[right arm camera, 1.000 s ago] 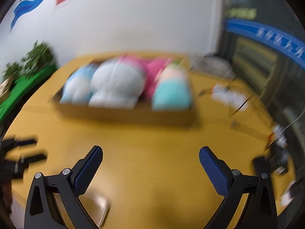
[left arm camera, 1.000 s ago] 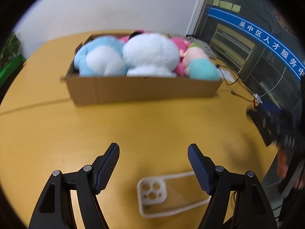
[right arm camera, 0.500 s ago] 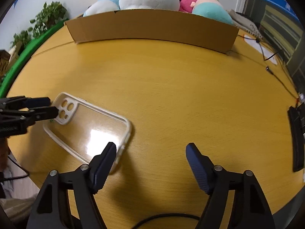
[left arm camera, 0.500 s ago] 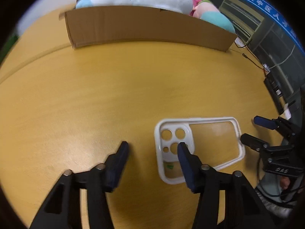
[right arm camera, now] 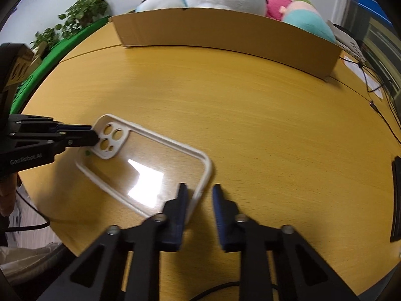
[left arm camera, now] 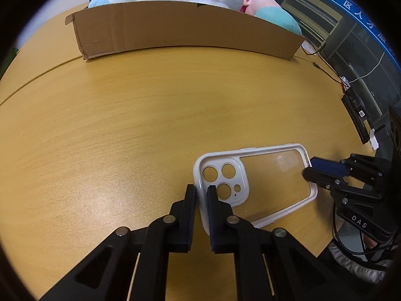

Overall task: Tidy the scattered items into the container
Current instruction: 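Close both grippers on the phone case frame and lift it, then carry the phone case with both grippers and lower it onto the pink bear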

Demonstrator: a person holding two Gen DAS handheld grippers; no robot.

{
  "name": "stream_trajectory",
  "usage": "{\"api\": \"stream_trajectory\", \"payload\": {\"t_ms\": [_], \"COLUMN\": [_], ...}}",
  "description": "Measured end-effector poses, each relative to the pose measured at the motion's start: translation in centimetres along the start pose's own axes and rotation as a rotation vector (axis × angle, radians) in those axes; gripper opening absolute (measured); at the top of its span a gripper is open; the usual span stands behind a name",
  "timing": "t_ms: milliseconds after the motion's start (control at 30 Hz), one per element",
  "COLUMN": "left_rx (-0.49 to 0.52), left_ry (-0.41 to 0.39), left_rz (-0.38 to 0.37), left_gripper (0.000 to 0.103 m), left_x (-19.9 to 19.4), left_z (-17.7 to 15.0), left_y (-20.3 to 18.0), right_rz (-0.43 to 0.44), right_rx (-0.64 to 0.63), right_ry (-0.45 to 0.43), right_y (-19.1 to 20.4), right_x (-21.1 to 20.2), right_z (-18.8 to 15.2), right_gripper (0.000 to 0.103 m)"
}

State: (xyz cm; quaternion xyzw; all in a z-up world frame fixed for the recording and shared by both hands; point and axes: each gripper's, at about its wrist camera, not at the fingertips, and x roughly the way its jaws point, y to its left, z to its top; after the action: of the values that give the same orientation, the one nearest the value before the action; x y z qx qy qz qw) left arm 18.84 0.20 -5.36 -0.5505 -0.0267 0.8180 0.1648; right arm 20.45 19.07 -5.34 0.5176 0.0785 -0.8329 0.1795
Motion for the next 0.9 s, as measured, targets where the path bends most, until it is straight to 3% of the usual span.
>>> {"api": "stream_trajectory", "payload": {"t_ms": [233, 433, 633, 900], "left_rx": [-0.001, -0.014, 0.026, 0.111], "left_ry": [-0.016, -0.111, -0.225, -0.385], "left_rz": [0.020, -0.020, -0.016, 0.020], "left_gripper": [0.008, 0.008, 0.008, 0.008], "left_x": [-1.0, -4.7, -8.7, -14.2], "left_z": [-0.2, 3.1, 9.3, 19.6], "left_y": [-0.8, -0.9, -1.0, 0.1], "right_rz": [0.002, 0.008, -0.006, -0.063], "right_rx": [0.011, 0.007, -0.013, -0.098], "right_ry": [-0.025, -0.087, -0.214, -0.420], "right_y": [-0.7, -1.5, -2.4, -3.3], "right_x": [-0.9, -3.1, -6.5, -12.0], "right_z": [0.1, 2.1, 8.0, 19.3], "right_gripper": [0.011, 0.011, 0.010, 0.010]}}
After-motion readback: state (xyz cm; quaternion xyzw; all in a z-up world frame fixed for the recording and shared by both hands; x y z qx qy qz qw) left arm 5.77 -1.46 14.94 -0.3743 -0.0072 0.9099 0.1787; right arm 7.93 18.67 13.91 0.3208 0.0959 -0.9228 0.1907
